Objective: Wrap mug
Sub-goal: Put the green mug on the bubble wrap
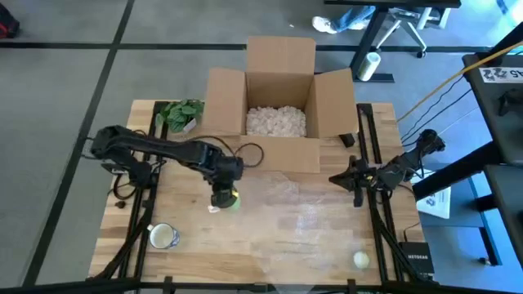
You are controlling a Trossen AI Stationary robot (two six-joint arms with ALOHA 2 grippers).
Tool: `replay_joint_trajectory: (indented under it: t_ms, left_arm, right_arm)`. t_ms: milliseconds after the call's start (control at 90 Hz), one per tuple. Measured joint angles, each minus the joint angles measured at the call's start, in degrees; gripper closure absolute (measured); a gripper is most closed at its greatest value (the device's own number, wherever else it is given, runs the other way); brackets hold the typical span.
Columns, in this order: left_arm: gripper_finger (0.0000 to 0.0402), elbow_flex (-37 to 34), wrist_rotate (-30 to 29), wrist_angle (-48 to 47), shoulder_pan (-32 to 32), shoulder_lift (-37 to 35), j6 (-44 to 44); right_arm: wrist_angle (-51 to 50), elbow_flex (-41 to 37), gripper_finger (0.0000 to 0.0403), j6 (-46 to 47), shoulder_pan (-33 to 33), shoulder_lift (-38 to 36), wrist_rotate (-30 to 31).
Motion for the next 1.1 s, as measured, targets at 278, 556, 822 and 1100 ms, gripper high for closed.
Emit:
replay_joint_trajectory:
  t_ms: [278,556,822,1100]
  left_arm:
    - [0.0401,7.0,-1.0,-0.5,-7.54,5.47,-7.79]
    - [0.0401,10.31,-4.13,1.43,-11.21,7.97,-16.39]
    - [0.0401,10.78,-6.37,5.59,-14.87,8.46,-22.68]
    - [0.0401,10.78,-5.86,12.42,-14.77,13.48,-21.92]
  right_arm:
    - [-0.79,1.79,0.0403,0.18,0.02,2.51,-0.64]
    - [-11.86,11.41,0.0403,4.56,0.02,14.53,-3.39]
    - [-19.67,18.66,0.0403,8.79,0.02,28.99,-8.21]
    - [-19.75,24.83,0.0403,8.58,0.64,40.43,-13.18]
